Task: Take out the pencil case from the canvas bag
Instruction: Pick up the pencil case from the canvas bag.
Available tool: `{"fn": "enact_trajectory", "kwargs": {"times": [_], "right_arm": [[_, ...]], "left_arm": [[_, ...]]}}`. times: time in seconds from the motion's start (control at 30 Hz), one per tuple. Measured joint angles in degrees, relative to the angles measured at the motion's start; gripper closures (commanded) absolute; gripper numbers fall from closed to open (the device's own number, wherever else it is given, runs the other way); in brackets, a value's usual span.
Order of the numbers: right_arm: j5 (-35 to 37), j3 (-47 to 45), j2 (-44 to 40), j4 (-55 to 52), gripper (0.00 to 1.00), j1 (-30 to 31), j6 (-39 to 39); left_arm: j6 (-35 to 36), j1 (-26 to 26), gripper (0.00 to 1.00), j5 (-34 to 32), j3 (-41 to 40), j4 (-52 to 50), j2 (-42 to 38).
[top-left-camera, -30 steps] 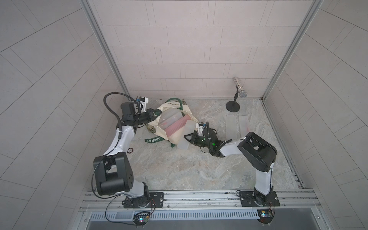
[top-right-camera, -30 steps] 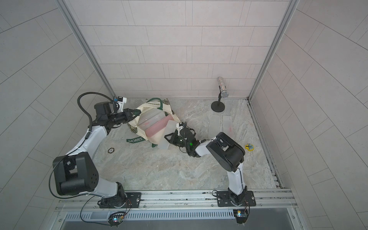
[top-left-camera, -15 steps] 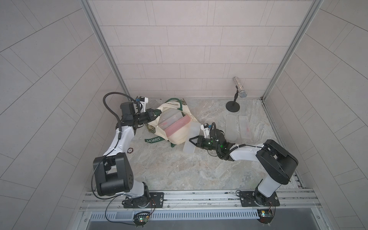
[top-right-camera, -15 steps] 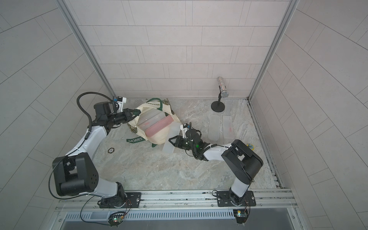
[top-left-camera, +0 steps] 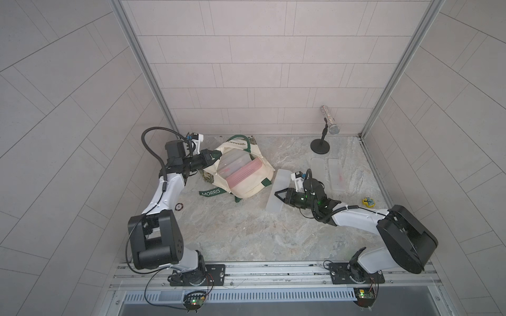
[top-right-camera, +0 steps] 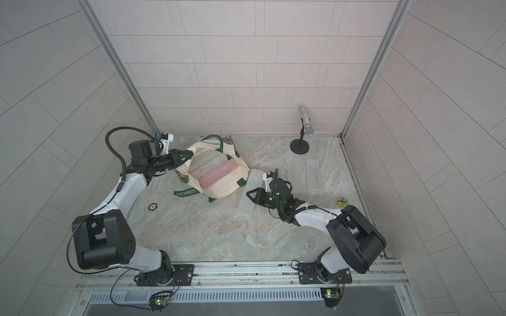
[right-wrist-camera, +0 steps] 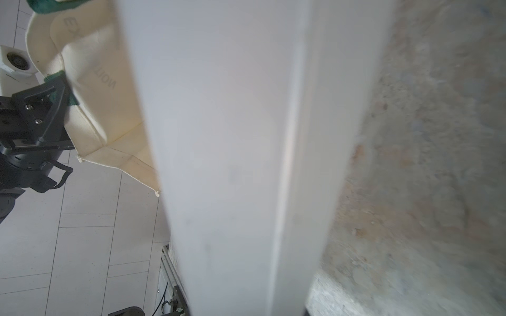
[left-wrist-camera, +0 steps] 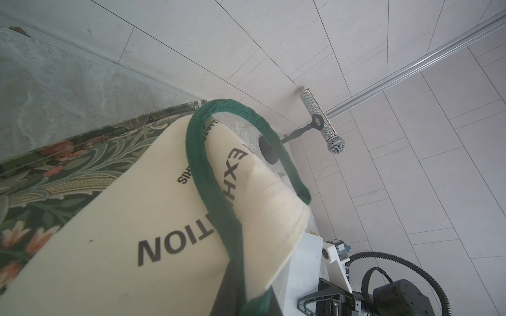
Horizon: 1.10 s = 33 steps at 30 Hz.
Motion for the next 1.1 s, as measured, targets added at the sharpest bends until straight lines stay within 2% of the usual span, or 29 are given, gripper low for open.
{"fn": "enact_trajectory", "kwargs": {"times": [0.37,0.57,0.77,1.1], "right_arm": [[2.1,4.4,-11.7,-21.9,0.78,-6.4,-10.1],[1.4,5.4,-12.2,-28.1,0.78,-12.4,-13.3],[0.8,12.7,-6.1,-36.0,0.78,-14.1,-17.8],[-2.5,25.4,10.0,-43.0,0.79,-16.9,-22.2]], "left_arm": [[0.0,0.0,1.00,-0.1,0.0,0.0,0.0],[-0.9,0.0,1.00,0.0,0.0,1.0,0.7],[-2.9,0.0,1.00,0.2,0.0,2.8,1.7],[-3.9,0.0,1.00,0.2,-0.1,3.7,1.9]]}}
